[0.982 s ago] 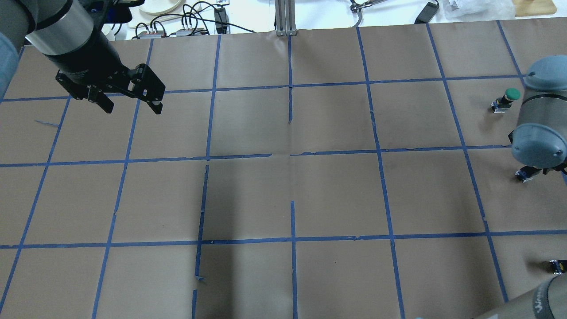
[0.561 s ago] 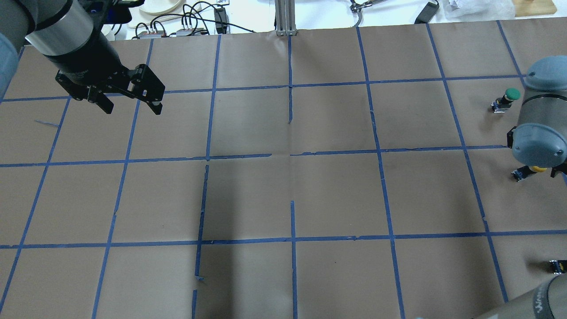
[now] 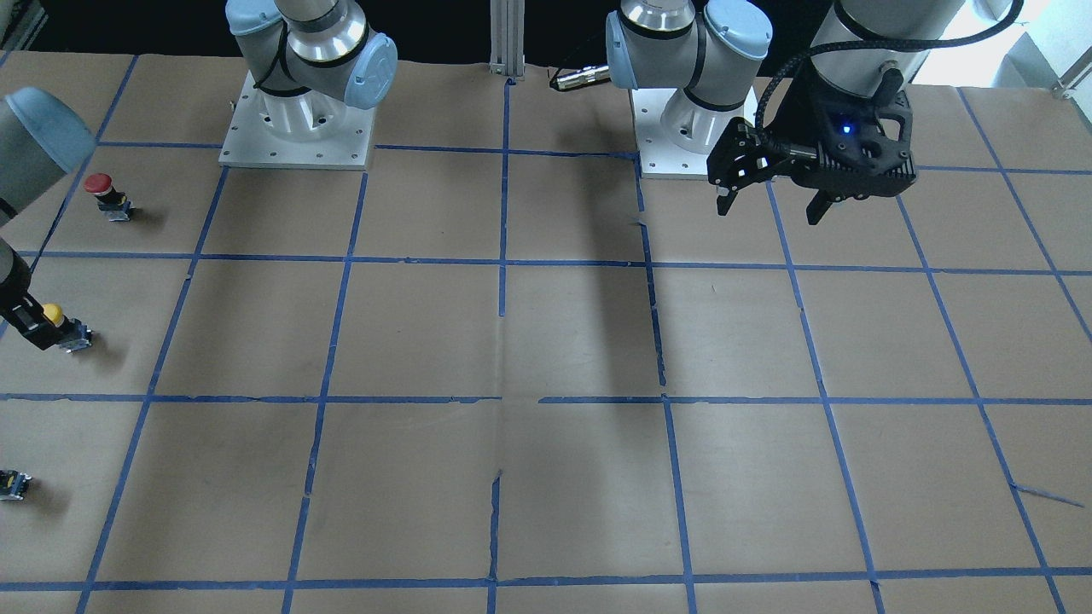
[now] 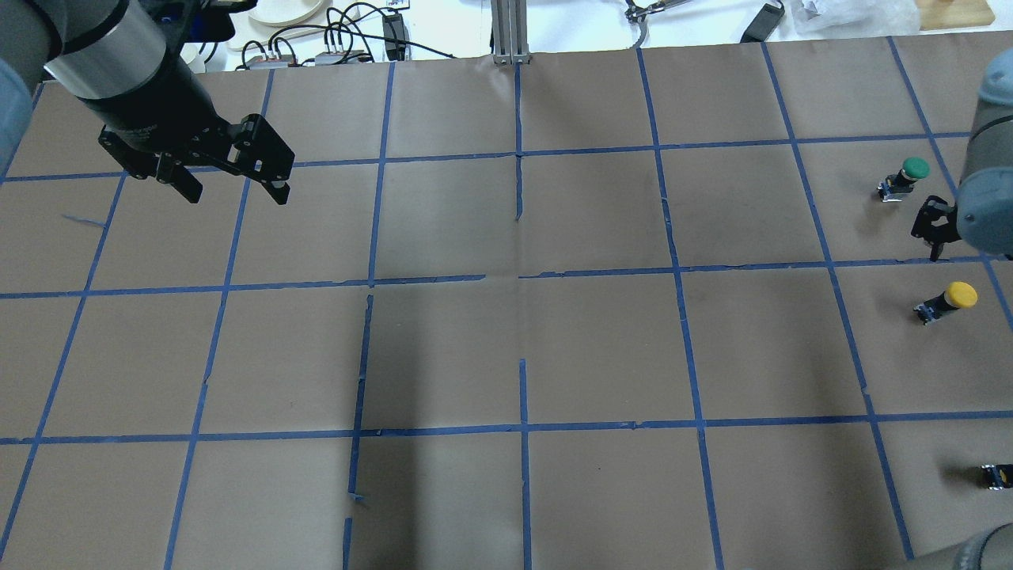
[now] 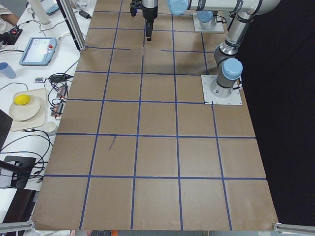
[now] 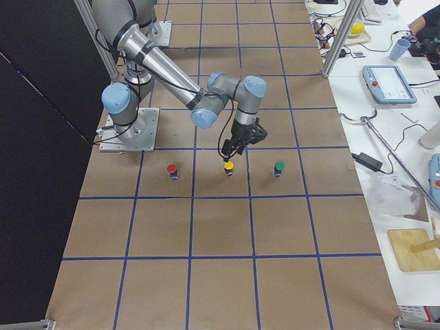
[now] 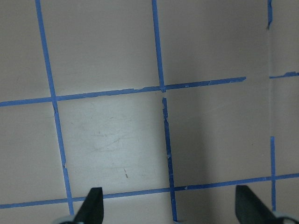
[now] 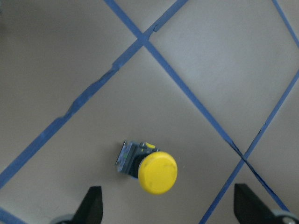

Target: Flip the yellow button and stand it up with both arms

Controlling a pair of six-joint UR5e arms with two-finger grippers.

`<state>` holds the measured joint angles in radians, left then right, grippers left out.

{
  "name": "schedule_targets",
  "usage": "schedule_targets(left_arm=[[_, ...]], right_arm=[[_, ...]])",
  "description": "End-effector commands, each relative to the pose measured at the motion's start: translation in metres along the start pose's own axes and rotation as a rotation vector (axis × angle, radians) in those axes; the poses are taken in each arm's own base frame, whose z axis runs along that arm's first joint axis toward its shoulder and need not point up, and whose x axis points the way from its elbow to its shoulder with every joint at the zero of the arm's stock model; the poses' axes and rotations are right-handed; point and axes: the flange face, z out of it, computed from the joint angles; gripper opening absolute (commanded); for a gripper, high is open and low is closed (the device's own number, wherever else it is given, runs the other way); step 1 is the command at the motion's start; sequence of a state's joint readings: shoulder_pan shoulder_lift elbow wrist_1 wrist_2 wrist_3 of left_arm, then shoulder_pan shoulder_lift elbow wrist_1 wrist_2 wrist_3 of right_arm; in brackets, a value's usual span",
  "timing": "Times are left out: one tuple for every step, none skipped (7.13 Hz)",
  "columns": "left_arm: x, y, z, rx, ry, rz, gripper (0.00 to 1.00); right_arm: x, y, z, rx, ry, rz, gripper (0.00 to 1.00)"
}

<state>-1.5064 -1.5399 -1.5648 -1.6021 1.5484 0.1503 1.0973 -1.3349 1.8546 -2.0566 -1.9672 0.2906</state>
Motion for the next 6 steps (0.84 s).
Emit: schedule_targets(left_arm=[[-0.001, 0.000, 0.000, 0.001, 0.001, -0.002, 0.99], [-0.003, 0.000, -0.001, 0.001, 0.000, -0.005, 0.99], [-0.003, 0.000, 0.000, -0.001, 0.001, -0.006, 0.99], [-0.003, 0.000, 0.000, -0.001, 0.001, -0.006, 0.99], [-0.004, 0.000, 0.000, -0.001, 0.001, -0.006, 0.99], [-0.003, 0.000, 0.000, -0.001, 0.001, -0.005, 0.99]], right_arm=[[0.009, 0.009, -0.077, -0.082, -0.127, -0.074, 1.00], [0.005, 0.025, -0.110, -0.099, -0.184, -0.117, 1.00], [-0.006, 0.057, -0.154, -0.071, -0.303, -0.155, 1.00], [-0.021, 0.091, -0.189, -0.041, -0.394, -0.235, 1.00], [-0.030, 0.138, -0.212, -0.075, -0.375, -0.338, 1.00], [-0.040, 0.178, -0.234, -0.050, -0.382, -0.413, 1.00]])
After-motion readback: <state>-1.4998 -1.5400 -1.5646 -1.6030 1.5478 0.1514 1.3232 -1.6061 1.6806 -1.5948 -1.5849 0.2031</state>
